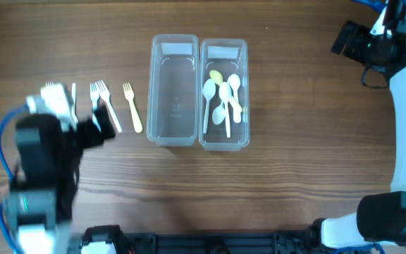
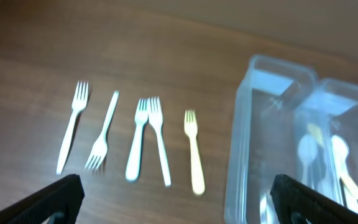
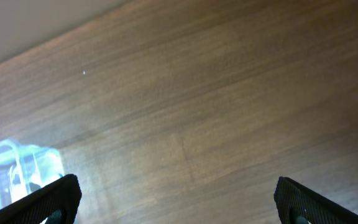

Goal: Pack container
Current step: 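Raise the right arm aside and reach the left gripper toward the forks, then lower the left gripper onto the yellow fork and grasp it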

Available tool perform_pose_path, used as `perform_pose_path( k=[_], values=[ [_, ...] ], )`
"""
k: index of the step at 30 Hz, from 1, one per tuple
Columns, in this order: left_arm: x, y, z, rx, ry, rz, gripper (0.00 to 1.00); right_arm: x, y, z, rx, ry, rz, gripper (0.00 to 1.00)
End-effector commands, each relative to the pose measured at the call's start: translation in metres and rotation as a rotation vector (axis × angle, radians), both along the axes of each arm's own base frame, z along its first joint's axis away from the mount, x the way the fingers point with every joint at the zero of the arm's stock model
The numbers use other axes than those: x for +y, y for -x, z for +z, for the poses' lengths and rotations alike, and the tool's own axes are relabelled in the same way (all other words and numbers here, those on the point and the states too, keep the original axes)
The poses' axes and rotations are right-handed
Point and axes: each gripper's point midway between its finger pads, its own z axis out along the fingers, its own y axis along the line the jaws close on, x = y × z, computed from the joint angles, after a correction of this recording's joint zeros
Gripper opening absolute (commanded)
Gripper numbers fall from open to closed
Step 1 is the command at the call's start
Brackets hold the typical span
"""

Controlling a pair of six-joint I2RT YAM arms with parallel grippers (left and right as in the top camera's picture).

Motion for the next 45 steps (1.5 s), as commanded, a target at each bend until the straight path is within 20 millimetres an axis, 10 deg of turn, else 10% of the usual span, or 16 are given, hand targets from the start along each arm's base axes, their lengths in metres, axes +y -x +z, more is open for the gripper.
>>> perform_pose_path(
  k=[1, 10, 25, 45],
  values=[
    [0.001, -0.051, -0.02, 0.184, 0.029, 0.01, 1.0, -0.002, -0.001, 0.001, -0.002, 0.004, -0.017, 1.0],
    [-0.026, -0.104, -0.138, 0.502, 0.184, -0.095, 1.0, -0.002, -0.001, 0.001, -0.002, 0.004, -0.017, 1.0],
    [-0.008, -0.116, -0.222, 0.659, 0.151, 0.016, 0.9, -0.002, -0.001, 0.001, -0.002, 0.004, -0.017, 1.0],
    [-0.044, -0.121, -0.258, 0.702, 0.219, -0.213, 0.78, -0.002, -0.001, 0.001, -0.003, 0.004, -0.018, 1.0]
  ],
)
